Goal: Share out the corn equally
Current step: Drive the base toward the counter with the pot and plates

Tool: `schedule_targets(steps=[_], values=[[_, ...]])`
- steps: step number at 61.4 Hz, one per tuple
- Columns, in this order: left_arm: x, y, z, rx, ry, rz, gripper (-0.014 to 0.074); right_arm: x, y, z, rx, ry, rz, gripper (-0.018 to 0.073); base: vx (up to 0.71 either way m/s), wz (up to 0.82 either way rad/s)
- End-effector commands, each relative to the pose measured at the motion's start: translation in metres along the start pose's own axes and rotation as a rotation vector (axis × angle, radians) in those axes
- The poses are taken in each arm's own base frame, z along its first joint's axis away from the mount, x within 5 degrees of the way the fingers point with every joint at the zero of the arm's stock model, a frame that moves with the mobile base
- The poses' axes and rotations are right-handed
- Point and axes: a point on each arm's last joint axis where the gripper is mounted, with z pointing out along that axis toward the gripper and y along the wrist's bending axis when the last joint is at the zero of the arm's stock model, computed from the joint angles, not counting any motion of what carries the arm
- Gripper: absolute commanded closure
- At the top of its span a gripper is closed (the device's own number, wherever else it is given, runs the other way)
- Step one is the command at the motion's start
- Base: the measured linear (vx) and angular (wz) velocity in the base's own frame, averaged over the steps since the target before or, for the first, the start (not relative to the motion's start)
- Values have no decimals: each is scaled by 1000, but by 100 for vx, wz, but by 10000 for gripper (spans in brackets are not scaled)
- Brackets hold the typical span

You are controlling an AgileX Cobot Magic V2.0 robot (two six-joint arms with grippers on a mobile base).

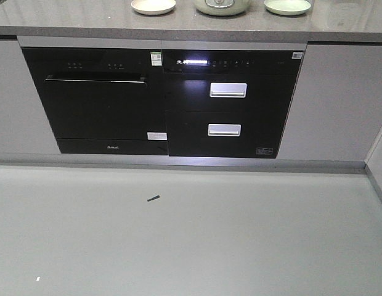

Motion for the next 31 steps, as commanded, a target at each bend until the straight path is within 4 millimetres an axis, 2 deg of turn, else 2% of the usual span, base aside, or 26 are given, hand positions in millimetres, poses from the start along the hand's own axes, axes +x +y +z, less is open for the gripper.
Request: schedule_targets(steps=[1,31], values=[[-7,-2,-1,29,-91,-11,603,-3,1,0,-19,-58,-25,561,11,-1],[-7,-2,-1,29,-91,-11,603,-3,1,0,-19,-58,-25,561,11,-4]])
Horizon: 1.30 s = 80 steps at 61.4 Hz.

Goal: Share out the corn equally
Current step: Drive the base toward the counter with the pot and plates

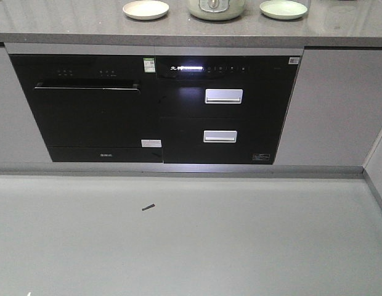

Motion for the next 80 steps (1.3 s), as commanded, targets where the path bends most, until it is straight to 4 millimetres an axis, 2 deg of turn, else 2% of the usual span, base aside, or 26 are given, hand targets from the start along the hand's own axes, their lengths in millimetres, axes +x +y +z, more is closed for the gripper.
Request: schedule_targets(steps=[1,80], values=[[-7,-2,-1,29,-91,-11,603,-3,1,0,-19,-58,-25,561,10,-6],[-7,-2,-1,29,-91,-11,603,-3,1,0,-19,-58,-25,561,9,-5]])
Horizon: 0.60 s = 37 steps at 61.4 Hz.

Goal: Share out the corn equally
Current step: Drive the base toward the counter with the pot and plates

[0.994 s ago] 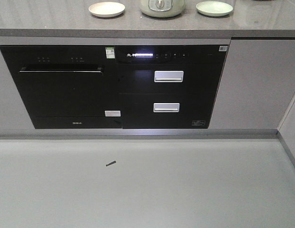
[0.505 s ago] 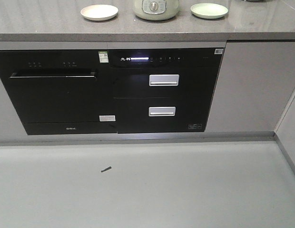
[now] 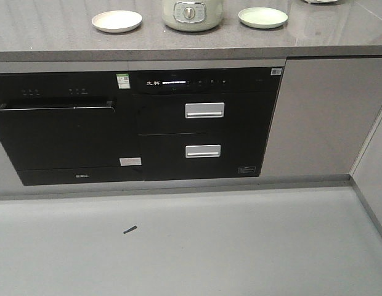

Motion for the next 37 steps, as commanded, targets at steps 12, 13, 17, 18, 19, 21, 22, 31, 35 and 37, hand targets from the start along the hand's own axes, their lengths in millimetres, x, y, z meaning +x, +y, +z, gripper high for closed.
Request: schedule_targets(steps=[12,13,17,18,19,21,22,31,35,37], values=[[-7,-2,-1,29,-91,-11,603,-3,1,0,-19,-58,-25,561,9,-5],[-7,-2,-1,29,-91,-11,603,-3,1,0,-19,-58,-25,561,9,-4],[-7,-2,-1,29,-91,-11,603,-3,1,0,-19,-58,-25,561,9,-3],[-7,-2,-1,29,-91,-11,603,-3,1,0,-19,-58,-25,561,9,-3],[-7,-2,-1,29,-91,-11,603,-3,1,0,-19,-58,-25,561,9,-2],[-7,-2,-1,29,-91,-11,603,-3,1,0,-19,-58,-25,561,9,-2],[-7,-2,-1,29,-91,-11,603,-3,1,0,-19,-58,-25,561,9,-2],[-7,-2,-1,29,-91,-11,603,-3,1,0,-19,-58,-25,561,9,-2],[-7,-2,-1,29,-91,-11,603,-3,1,0,-19,-58,-25,561,9,-2],[-7,-2,-1,29,-91,-11,603,-3,1,0,-19,-58,-25,561,9,-3]])
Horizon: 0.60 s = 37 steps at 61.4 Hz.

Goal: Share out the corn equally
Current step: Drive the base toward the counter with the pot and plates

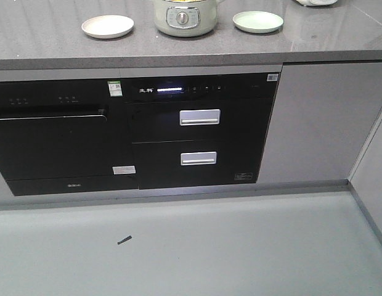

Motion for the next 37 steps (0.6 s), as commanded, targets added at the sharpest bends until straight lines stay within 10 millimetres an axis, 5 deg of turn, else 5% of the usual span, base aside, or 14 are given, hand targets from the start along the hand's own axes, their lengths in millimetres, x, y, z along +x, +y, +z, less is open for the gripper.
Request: schedule_targets(steps=[1,37], values=[[-7,-2,-1,29,-91,-11,603,-3,1,0,-19,-58,-25,561,9,-3],[-7,-2,-1,29,-91,-11,603,-3,1,0,-19,-58,-25,561,9,-2]])
